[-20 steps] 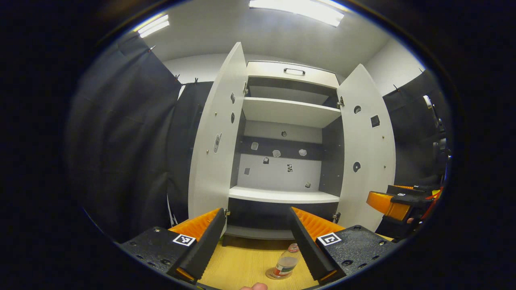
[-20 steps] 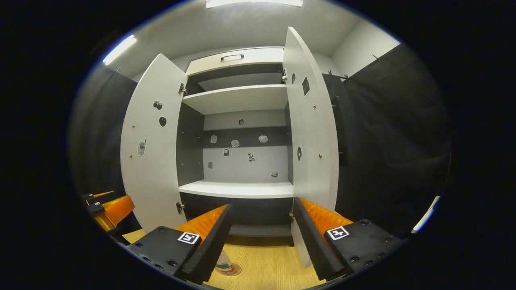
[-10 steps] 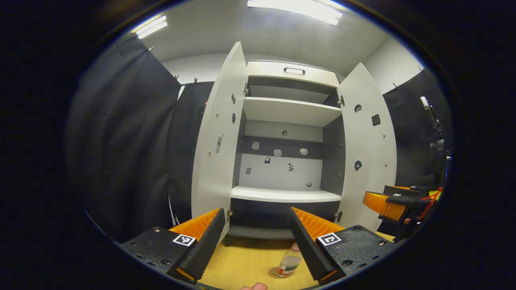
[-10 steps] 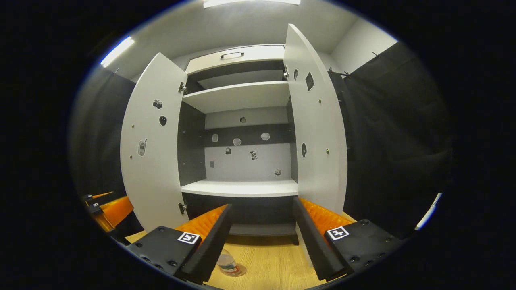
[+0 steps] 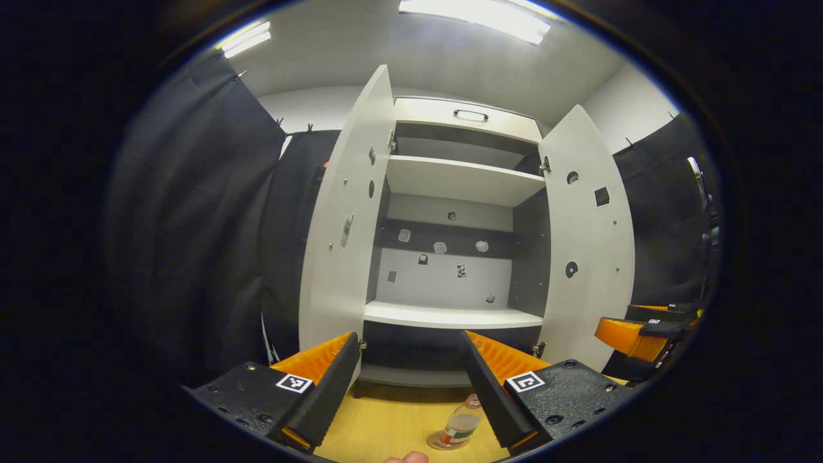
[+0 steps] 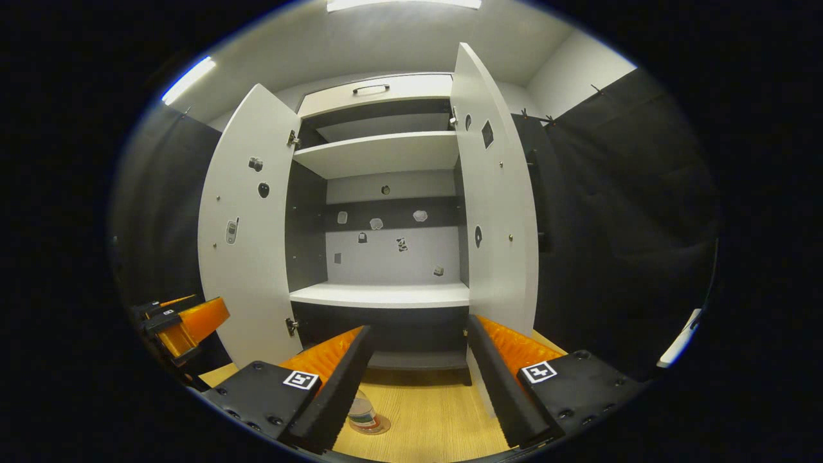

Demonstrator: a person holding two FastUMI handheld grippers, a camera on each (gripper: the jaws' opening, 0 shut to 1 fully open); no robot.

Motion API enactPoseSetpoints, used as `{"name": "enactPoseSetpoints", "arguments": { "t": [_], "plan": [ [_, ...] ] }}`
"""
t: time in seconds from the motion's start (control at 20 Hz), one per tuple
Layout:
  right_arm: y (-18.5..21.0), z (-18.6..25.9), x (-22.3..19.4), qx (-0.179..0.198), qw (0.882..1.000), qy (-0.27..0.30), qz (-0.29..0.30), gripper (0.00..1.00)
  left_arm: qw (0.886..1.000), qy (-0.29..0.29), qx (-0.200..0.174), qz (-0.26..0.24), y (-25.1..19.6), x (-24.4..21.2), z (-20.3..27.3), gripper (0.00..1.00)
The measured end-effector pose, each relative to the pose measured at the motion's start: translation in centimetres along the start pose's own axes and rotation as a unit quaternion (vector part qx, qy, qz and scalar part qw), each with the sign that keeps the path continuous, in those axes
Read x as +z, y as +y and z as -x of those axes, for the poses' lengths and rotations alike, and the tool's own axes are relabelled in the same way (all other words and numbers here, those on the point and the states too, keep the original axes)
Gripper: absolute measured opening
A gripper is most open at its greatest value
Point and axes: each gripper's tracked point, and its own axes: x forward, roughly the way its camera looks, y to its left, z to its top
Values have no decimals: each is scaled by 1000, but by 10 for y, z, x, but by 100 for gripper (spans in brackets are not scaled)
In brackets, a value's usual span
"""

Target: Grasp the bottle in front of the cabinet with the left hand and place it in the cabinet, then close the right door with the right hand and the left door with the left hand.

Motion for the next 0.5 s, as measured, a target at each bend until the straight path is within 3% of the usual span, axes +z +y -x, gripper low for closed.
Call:
{"name": "enactPoseSetpoints", "arguments": {
  "t": [0.3, 0.5],
  "plan": [
    [-18, 21, -4, -38, 999, 14, 0, 98, 996, 24, -84, 36, -65, -52, -50, 94],
    [-35, 35, -3, -68, 997, 27, 8, 98, 994, 56, -85, 29, -84, -136, -67, 95]
  ]
}}
